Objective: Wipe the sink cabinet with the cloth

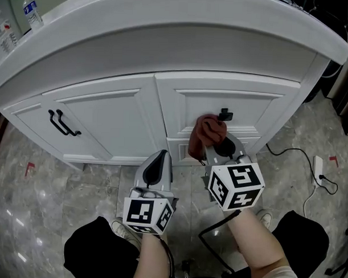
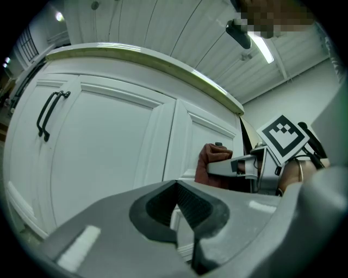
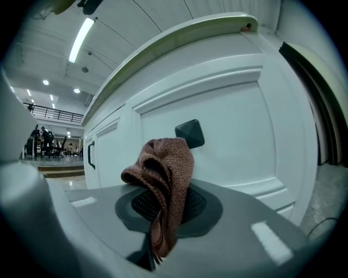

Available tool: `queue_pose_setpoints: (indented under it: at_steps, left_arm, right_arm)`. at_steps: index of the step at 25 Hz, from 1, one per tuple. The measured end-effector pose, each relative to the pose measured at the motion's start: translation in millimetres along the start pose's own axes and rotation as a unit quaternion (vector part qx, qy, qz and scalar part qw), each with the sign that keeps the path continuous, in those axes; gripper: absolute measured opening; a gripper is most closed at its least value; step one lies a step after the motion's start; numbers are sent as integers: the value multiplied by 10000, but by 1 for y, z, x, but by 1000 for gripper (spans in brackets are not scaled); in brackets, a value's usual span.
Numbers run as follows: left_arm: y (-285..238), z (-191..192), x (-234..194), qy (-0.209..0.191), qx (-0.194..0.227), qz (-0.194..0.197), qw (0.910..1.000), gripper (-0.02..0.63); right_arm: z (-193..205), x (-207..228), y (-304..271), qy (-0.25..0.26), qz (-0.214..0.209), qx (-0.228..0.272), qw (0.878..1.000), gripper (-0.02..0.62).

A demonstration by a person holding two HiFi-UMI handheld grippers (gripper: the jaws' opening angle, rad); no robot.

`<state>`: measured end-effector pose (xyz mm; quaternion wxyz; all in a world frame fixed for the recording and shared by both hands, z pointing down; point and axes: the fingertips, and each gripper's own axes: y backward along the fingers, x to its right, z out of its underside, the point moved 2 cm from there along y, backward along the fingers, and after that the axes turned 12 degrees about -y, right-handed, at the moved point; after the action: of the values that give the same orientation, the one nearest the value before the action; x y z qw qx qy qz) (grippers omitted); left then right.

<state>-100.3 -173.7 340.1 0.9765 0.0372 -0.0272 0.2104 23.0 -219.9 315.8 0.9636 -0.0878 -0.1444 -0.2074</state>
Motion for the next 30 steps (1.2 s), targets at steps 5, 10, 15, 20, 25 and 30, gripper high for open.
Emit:
queue_pose_setpoints:
  at_steps: [5, 10, 15, 20, 25, 30]
  left_arm:
    - [-10, 1, 18, -20, -15, 183, 9998, 0]
    - [-20, 4, 35, -19, -43, 348, 9994, 0]
    - [-30, 6, 53, -28, -85, 533, 9985, 0]
    - [-37, 9, 67, -58, -130, 664, 9977, 0]
    - [-38, 11, 67, -49, -144, 647, 9978, 0]
    - [-35, 13, 60, -35, -175, 595, 9981, 0]
  right_arm:
    - [-8, 27, 14, -89, 205, 87, 9997, 78]
    - [-17, 54, 29, -111, 439, 173, 9988, 78]
    - [-26, 85, 45, -122, 714, 268, 9970, 78]
    - [-33, 109, 60, 30, 916, 295, 9954, 77]
    - [-31, 115, 66, 42, 1045, 329, 9940, 77]
    - [-23, 142, 81, -208, 1602, 371, 9862, 75]
